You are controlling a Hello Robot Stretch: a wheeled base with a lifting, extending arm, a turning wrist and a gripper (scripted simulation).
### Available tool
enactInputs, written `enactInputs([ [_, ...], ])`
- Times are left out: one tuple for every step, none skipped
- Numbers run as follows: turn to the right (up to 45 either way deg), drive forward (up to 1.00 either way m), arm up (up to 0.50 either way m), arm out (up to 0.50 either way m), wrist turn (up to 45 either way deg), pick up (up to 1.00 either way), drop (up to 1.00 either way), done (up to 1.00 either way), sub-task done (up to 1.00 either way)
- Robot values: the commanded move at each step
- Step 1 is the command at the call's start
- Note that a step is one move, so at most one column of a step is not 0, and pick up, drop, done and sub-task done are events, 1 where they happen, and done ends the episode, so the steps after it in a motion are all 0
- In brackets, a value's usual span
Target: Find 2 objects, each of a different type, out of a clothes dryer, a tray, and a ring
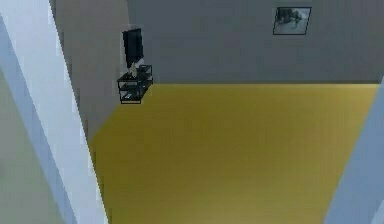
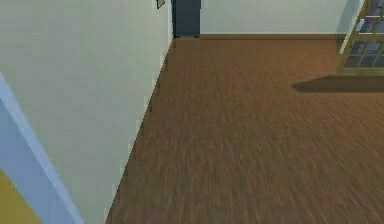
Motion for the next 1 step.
enactInputs([
  [9.0, 0.00, 0.00, 0.00, 0.0, 0.00, 0.00, 0.00, 0.00],
])
